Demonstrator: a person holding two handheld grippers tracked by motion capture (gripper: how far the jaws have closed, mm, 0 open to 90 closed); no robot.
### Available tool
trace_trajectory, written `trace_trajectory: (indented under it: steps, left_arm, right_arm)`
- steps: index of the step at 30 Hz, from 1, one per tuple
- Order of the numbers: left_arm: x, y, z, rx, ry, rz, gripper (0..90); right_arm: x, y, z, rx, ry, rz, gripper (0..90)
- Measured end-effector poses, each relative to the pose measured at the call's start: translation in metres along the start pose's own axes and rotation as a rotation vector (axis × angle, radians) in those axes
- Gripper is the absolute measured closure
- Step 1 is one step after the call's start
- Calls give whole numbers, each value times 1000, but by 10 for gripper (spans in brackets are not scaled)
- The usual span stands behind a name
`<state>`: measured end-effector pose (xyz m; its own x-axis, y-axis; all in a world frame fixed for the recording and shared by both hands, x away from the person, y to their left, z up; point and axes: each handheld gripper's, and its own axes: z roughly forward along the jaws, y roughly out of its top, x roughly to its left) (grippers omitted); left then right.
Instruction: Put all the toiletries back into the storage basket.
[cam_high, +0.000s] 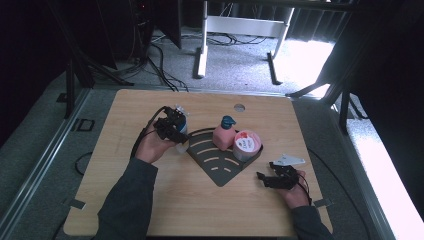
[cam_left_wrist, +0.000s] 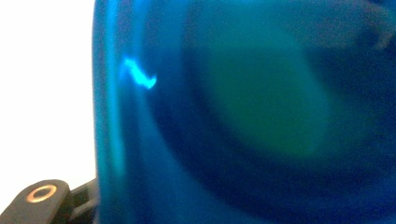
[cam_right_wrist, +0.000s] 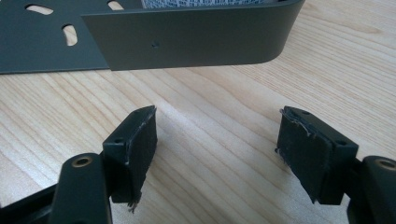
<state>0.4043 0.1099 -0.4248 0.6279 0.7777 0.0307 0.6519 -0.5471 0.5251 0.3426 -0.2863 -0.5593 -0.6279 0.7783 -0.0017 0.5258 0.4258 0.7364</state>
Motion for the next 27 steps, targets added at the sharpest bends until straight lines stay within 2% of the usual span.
trace_trajectory:
  steps: [8,27]
  left_arm:
    - [-1,2,1,2,-4,2,543]
    - [-6,16,4,-1,-12,23,544]
  right_arm:
    - [0,0,0,0,0,0,281]
    - [0,0,0,0,0,1,281]
